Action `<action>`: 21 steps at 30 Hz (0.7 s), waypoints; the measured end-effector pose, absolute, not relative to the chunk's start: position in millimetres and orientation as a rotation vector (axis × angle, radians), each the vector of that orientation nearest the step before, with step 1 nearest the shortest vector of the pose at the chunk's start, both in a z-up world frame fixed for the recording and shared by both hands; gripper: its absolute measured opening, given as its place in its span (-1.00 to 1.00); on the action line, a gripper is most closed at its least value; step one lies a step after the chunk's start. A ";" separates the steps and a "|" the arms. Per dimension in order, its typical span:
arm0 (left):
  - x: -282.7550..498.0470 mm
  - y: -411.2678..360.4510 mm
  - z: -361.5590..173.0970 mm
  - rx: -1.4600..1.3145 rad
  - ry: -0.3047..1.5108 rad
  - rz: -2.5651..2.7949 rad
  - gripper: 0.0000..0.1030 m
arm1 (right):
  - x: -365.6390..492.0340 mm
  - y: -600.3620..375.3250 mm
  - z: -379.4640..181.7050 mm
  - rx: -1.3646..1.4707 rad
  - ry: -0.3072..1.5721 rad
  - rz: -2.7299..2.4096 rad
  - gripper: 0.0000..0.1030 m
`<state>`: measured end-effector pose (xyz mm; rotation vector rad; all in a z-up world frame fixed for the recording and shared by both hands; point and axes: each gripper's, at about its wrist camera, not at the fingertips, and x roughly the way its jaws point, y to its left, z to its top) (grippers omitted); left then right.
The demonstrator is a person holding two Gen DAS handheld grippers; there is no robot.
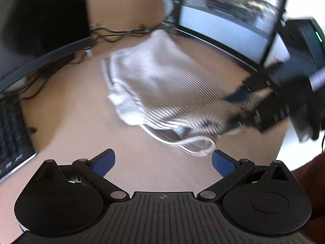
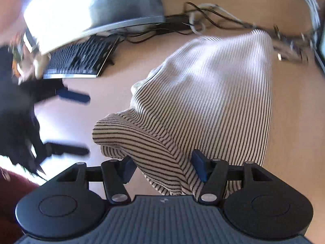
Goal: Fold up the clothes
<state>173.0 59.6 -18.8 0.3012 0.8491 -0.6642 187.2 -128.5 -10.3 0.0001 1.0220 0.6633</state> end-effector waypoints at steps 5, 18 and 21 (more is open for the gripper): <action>169.3 17.4 -45.6 0.577 0.775 -0.633 1.00 | 186.6 -123.5 -7.8 0.004 1.009 0.651 0.15; 224.2 30.9 -11.6 0.121 0.877 -0.566 1.00 | 124.4 -76.6 -43.0 -0.738 0.556 0.568 0.06; 226.0 51.5 -4.4 0.051 0.868 -0.573 1.00 | 162.4 -84.6 -4.0 -0.566 0.650 0.570 -0.28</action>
